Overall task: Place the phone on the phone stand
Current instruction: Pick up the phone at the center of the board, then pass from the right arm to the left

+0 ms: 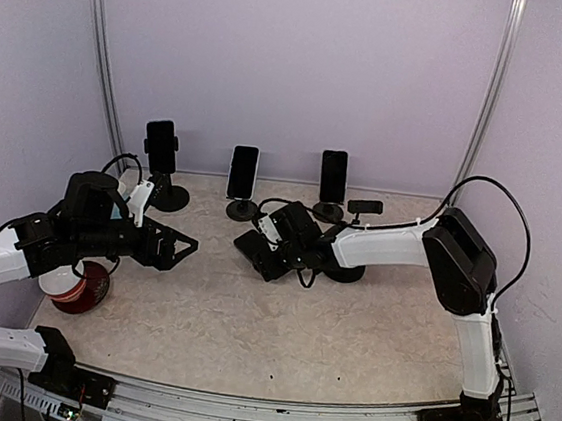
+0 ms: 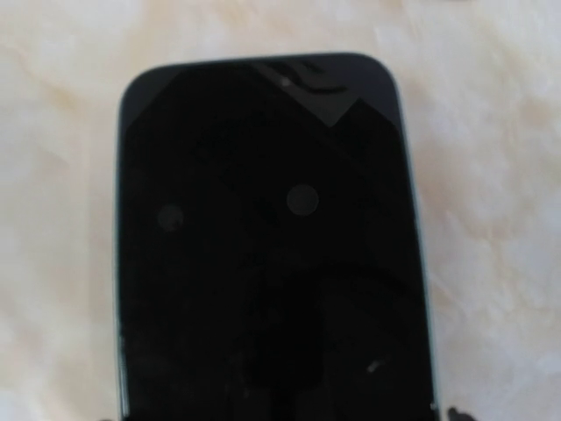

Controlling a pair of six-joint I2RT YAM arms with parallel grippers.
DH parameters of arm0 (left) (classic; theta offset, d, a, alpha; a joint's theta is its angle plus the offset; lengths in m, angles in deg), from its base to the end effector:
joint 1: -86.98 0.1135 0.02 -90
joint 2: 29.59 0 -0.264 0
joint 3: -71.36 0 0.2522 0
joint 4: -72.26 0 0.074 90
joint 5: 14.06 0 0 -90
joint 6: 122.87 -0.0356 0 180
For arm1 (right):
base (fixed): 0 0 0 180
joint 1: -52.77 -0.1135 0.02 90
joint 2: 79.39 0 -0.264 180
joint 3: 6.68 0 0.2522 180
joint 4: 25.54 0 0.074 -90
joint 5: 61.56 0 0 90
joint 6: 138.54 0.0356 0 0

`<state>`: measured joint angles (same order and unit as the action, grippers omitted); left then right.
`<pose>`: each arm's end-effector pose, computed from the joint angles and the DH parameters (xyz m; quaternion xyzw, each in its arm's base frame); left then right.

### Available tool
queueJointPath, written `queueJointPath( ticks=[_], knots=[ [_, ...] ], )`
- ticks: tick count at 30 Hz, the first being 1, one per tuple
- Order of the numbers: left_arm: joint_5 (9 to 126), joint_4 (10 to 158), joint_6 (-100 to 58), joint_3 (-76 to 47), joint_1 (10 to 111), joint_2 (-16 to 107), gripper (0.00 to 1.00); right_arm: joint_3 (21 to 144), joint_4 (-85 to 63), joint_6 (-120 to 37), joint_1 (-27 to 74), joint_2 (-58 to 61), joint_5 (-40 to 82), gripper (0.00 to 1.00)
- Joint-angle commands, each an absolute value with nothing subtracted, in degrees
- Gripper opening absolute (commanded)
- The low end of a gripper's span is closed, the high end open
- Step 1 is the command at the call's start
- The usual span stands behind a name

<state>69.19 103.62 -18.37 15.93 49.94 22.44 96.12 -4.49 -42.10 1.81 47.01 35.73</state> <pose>0.1618 -0.1274 0.2853 0.1969 0.8331 -0.2691 0.4413 0.3093 0.3743 0.1482 -0.3261 0.8615 0.1333 0.3656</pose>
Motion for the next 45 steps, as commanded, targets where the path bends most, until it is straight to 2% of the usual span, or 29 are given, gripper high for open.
queueJointPath(
  ticks=[1,9,15,31,37,45],
  knots=[
    [70.3,103.1,-18.7,16.3,50.4,22.8,0.99,95.5,-9.5,-42.1,0.4,41.6,35.0,0.56],
    [66.9,104.7,-13.4,13.8,49.7,23.7,0.99,91.5,-11.6,-41.4,-1.8,37.6,35.7,0.55],
    [62.7,97.4,-3.9,17.1,49.1,21.1,0.99,87.2,-14.8,-39.2,-3.9,33.2,36.2,0.55],
    [65.4,83.4,5.4,26.8,49.3,19.6,0.98,84.1,-17.7,-36.1,-11.7,25.3,38.4,0.55],
    [65.6,77.3,8.0,30.4,49.3,18.3,0.94,83.2,-19.3,-35.4,-14.6,23.8,39.3,0.55],
    [65.6,71.8,10.2,33.5,49.0,17.1,0.83,81.6,-21.9,-34.5,-17.5,22.8,41.1,0.55]
  ],
)
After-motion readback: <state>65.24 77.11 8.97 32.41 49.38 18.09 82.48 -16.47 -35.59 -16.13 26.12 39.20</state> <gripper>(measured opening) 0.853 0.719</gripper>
